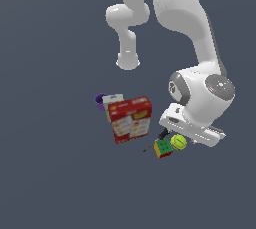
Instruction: Pick up a designated object from a clutter of objects.
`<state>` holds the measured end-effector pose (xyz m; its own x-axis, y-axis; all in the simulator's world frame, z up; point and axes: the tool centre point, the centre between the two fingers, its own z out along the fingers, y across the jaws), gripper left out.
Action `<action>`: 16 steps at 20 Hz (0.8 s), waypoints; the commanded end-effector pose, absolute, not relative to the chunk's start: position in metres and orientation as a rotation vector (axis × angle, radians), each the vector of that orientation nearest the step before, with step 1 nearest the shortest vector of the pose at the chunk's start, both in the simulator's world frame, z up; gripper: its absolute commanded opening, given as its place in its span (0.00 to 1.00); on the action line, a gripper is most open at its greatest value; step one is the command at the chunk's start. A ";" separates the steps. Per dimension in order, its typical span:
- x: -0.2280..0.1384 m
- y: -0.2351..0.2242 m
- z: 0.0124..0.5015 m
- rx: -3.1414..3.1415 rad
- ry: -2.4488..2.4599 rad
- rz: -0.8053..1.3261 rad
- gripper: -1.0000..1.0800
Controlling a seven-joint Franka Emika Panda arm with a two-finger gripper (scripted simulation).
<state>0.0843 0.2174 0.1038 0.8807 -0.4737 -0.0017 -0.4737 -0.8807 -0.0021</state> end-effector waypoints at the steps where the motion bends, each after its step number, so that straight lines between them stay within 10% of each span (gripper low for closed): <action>1: 0.084 0.223 0.097 -3.040 0.789 0.000 0.96; 16: 0.083 0.227 0.062 -3.038 0.802 0.001 0.96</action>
<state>0.0835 0.2272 0.0710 0.8701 -0.4929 0.0004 -0.4929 -0.8701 -0.0008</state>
